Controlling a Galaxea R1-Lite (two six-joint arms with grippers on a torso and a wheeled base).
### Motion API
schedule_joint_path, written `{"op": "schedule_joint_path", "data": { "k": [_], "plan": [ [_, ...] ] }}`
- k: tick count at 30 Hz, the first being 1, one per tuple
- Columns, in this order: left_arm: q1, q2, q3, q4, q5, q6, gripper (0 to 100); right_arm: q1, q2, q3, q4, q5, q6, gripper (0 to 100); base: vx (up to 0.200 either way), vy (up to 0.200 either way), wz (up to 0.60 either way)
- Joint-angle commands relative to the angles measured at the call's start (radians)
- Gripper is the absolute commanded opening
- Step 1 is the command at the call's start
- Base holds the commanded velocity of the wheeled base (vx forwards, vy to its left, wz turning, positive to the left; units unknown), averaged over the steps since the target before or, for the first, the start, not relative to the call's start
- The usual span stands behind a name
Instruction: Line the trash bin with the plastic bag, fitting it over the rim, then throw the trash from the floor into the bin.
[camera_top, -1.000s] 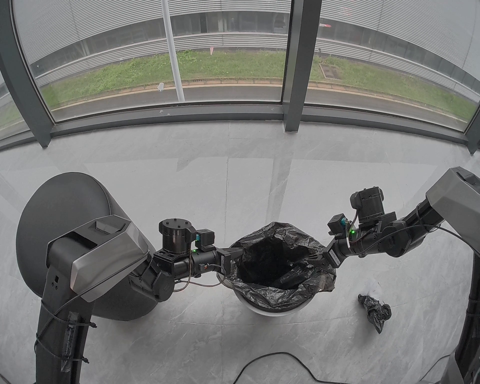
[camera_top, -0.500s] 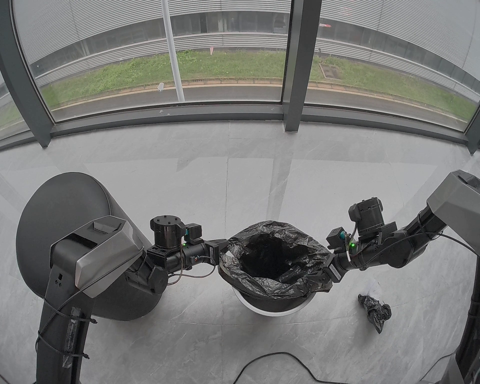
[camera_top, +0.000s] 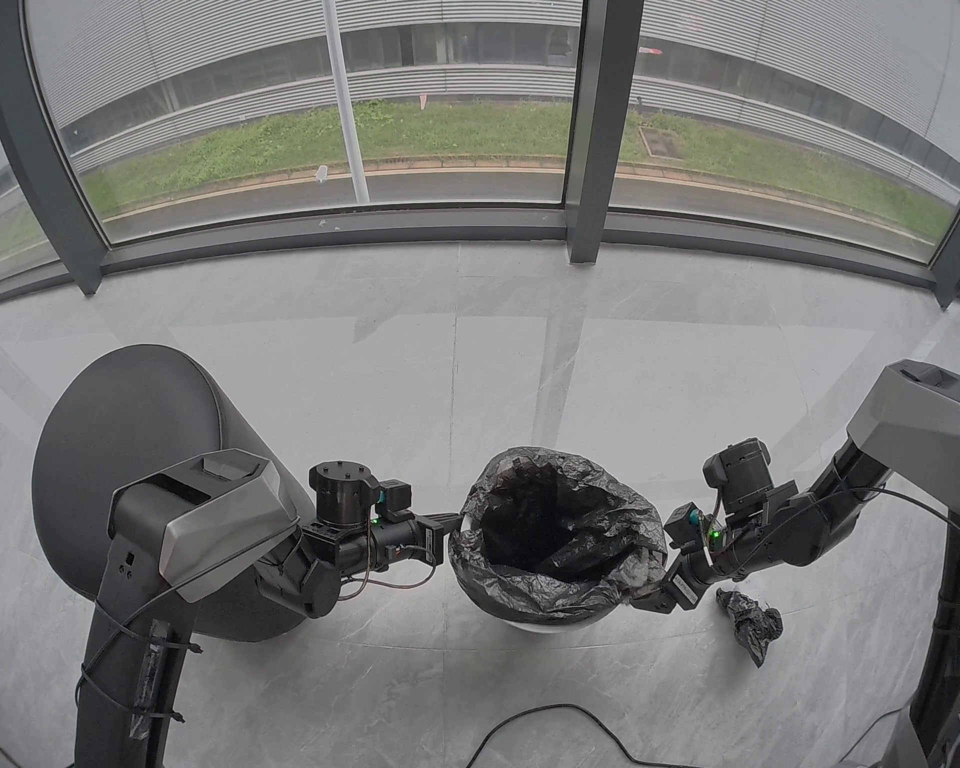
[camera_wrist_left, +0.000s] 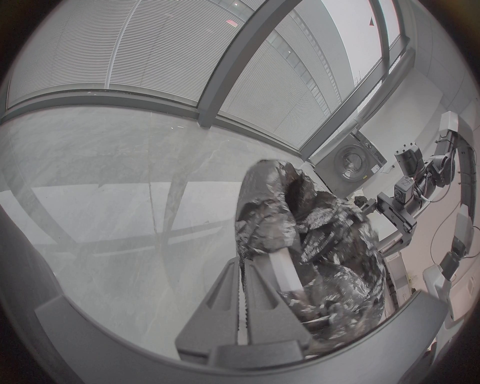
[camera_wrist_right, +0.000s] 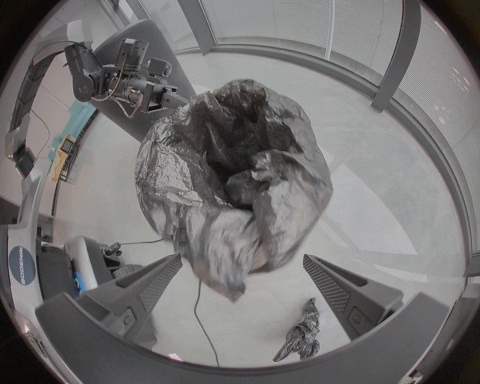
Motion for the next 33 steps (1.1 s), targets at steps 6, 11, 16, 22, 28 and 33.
{"op": "schedule_joint_path", "data": {
  "k": [6, 11, 16, 22, 28, 33],
  "plan": [
    [0.003, -0.07, 0.169, -0.079, -0.004, 0.009, 0, -0.012, -0.082, 0.092, 0.003, 0.004, -0.045, 100, 0.0, 0.0, 0.0],
    [-0.002, -0.131, 0.229, -0.114, -0.007, 0.008, 0, 0.008, -0.1, 0.073, -0.001, 0.012, -0.042, 100, 0.0, 0.0, 0.0],
    [-0.006, -0.188, 0.261, -0.127, -0.007, -0.003, 0, 0.039, -0.1, 0.0, -0.001, 0.012, -0.032, 100, 0.0, 0.0, 0.0],
    [-0.019, -0.21, 0.278, -0.128, -0.007, -0.003, 0, 0.079, -0.036, -0.085, -0.016, -0.006, -0.032, 100, 0.0, 0.0, 0.0],
    [-0.032, -0.225, 0.279, -0.128, -0.007, -0.003, 0, 0.122, 0.019, -0.131, -0.066, 0.006, -0.091, 100, 0.0, 0.0, 0.0],
    [-0.034, -0.243, 0.292, -0.128, -0.008, -0.003, 0, 0.148, 0.018, -0.105, -0.047, 0.067, -0.183, 100, 0.0, 0.0, 0.0]
  ]
}}
